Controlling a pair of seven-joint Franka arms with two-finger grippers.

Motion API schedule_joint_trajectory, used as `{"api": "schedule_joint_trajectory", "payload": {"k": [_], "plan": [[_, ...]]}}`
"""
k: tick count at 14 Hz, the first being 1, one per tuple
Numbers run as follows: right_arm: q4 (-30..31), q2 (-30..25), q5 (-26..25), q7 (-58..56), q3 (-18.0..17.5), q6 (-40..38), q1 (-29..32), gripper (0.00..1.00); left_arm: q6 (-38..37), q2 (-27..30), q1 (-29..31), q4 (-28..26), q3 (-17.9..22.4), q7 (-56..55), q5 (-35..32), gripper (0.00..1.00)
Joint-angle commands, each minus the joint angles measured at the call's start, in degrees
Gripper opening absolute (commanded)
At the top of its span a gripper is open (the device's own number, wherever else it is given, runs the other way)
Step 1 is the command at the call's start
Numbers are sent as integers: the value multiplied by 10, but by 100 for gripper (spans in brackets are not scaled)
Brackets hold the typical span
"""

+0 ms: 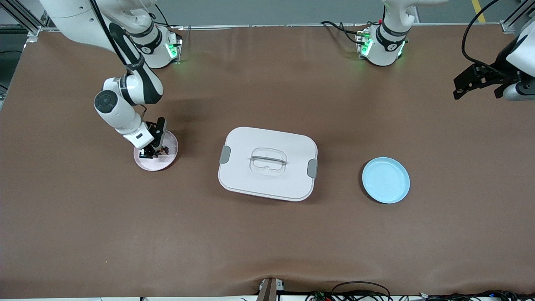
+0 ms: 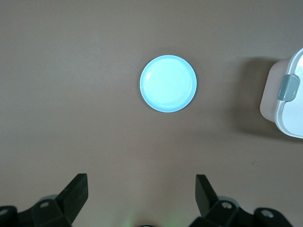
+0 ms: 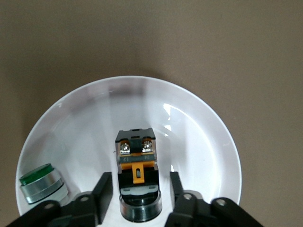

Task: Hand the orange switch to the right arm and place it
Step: 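Lower the switch onto the white plate and open the right gripper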

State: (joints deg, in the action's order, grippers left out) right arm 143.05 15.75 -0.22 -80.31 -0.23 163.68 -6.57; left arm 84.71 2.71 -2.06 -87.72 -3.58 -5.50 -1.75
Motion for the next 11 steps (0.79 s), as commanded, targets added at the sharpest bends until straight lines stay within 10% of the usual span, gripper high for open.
{"api": "schedule_joint_trajectory", "payload": {"k": [1, 11], "plan": [[-6, -2, -10, 3, -7, -2, 20, 100, -2, 3, -3, -3, 2, 11, 3, 100], [-108, -95, -7, 121, -6, -350, 45, 100, 9, 2, -2, -7, 1, 12, 1, 100]]}}
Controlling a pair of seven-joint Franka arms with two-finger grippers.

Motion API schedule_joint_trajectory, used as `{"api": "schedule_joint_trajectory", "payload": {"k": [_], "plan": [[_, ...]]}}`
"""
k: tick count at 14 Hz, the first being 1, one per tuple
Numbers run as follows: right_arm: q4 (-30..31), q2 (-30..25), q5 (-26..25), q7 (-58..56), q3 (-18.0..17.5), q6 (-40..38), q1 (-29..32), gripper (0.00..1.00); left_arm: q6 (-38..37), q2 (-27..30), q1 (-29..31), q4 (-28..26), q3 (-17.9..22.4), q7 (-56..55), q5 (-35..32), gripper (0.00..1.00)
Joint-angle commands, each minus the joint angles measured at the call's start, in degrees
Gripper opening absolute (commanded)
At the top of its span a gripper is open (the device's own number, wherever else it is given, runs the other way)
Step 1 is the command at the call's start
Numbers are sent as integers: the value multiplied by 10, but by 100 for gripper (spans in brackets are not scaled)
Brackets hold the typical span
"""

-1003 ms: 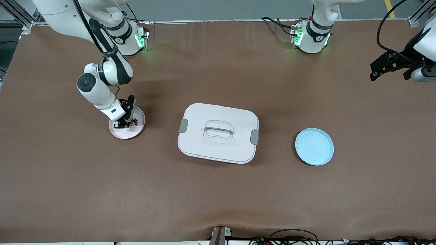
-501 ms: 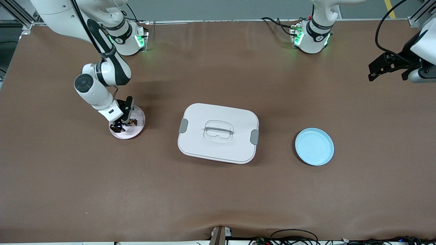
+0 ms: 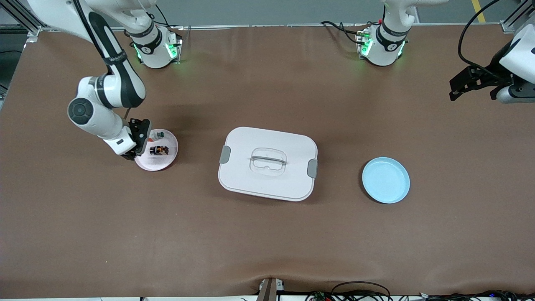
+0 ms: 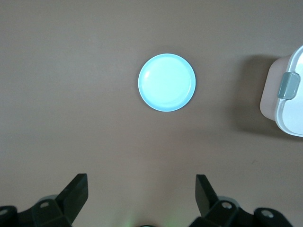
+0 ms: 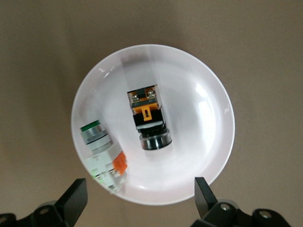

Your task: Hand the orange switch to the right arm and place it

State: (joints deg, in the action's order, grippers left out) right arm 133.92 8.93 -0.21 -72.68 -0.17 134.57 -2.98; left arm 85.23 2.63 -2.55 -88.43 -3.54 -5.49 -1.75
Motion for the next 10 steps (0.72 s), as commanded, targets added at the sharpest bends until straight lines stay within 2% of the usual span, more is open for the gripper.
{"api": "schedule_joint_trajectory", "payload": {"k": [1, 4, 10], "plan": [[-36, -34, -8, 68, -6, -102, 10, 100, 5, 3, 4, -1, 0, 12, 1, 100], [-128, -37, -10, 119, 0, -245, 11, 100, 4, 2, 3, -2, 1, 11, 1, 100], [-228, -39, -6, 126, 6, -380, 71, 100, 5, 6, 6, -7, 0, 12, 1, 100]]}}
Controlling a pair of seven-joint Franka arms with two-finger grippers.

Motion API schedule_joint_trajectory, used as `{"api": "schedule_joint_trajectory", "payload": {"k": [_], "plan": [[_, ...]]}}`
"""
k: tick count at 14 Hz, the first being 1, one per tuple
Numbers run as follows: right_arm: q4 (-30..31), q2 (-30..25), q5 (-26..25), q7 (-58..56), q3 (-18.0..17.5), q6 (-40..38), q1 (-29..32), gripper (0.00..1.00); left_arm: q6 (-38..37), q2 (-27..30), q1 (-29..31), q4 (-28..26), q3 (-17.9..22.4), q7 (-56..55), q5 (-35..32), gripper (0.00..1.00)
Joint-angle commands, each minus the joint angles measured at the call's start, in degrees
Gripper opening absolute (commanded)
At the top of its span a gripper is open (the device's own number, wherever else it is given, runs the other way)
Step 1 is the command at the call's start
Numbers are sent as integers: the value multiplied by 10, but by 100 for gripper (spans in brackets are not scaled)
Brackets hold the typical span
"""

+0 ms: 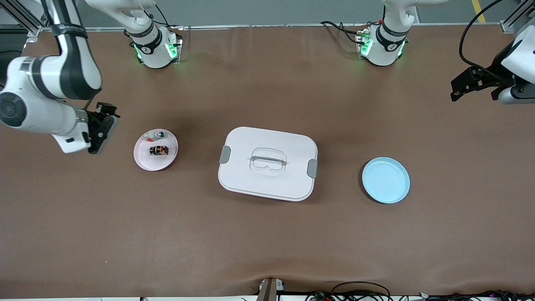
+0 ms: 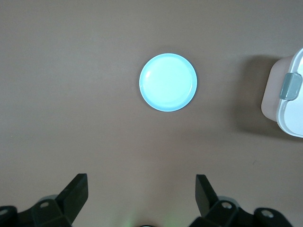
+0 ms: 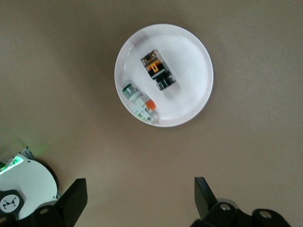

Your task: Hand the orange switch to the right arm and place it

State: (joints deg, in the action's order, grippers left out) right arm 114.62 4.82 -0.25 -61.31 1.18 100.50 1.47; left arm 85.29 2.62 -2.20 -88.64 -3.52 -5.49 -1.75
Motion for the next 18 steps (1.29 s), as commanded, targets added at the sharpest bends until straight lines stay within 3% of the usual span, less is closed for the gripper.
{"api": "schedule_joint_trajectory", "payload": {"k": [1, 4, 10, 18], "plan": [[-61, 2, -5, 20, -7, -63, 37, 100, 4, 7, 3, -5, 0, 12, 1, 100], [-117, 2, -5, 46, -7, -114, 51, 100, -2, 9, 3, -4, 0, 11, 2, 100], [-207, 2, -4, 276, -16, -212, 31, 100, -2, 9, 3, -6, 0, 7, 1, 100], [-247, -2, -11, 499, -16, -213, -21, 100, 4, 13, 2, -7, -1, 11, 9, 100]]}}
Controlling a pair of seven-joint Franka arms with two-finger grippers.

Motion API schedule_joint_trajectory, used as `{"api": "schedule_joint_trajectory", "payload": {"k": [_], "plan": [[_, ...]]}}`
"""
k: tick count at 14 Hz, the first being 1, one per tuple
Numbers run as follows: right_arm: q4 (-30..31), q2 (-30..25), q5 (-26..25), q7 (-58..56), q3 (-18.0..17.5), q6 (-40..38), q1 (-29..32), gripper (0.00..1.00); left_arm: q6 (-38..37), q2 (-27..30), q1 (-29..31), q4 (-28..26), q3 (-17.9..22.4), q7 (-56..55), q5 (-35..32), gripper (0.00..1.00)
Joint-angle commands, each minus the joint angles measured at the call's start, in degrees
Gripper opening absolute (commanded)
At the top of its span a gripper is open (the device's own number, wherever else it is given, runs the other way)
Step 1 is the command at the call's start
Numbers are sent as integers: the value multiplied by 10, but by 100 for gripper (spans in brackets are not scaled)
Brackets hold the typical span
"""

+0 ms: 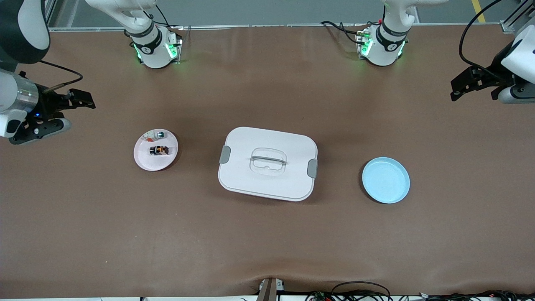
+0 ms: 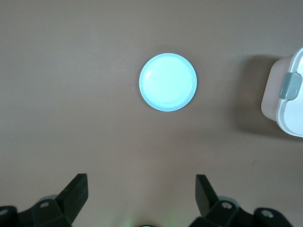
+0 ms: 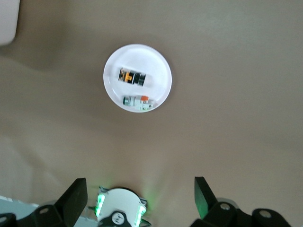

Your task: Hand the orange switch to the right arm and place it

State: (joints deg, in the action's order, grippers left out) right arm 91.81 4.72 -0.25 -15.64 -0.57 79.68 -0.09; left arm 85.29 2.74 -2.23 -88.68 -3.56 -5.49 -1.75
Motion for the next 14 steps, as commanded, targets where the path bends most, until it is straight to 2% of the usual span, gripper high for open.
{"api": "schedule_joint_trajectory", "payload": {"k": [1, 4, 8, 14], "plan": [[-19, -2, -12, 43, 1, -2, -10, 100, 5, 11, 2, -7, -1, 11, 10, 100], [-32, -2, -11, 85, 4, -1, -8, 100, 8, 11, 2, -7, -1, 11, 25, 100], [-67, -1, -1, 241, 6, -14, -4, 100, 10, 11, 1, -7, -1, 12, 26, 100], [-125, 0, -2, 225, 7, -11, 6, 100, 10, 11, 1, -6, 0, 12, 22, 100]]}}
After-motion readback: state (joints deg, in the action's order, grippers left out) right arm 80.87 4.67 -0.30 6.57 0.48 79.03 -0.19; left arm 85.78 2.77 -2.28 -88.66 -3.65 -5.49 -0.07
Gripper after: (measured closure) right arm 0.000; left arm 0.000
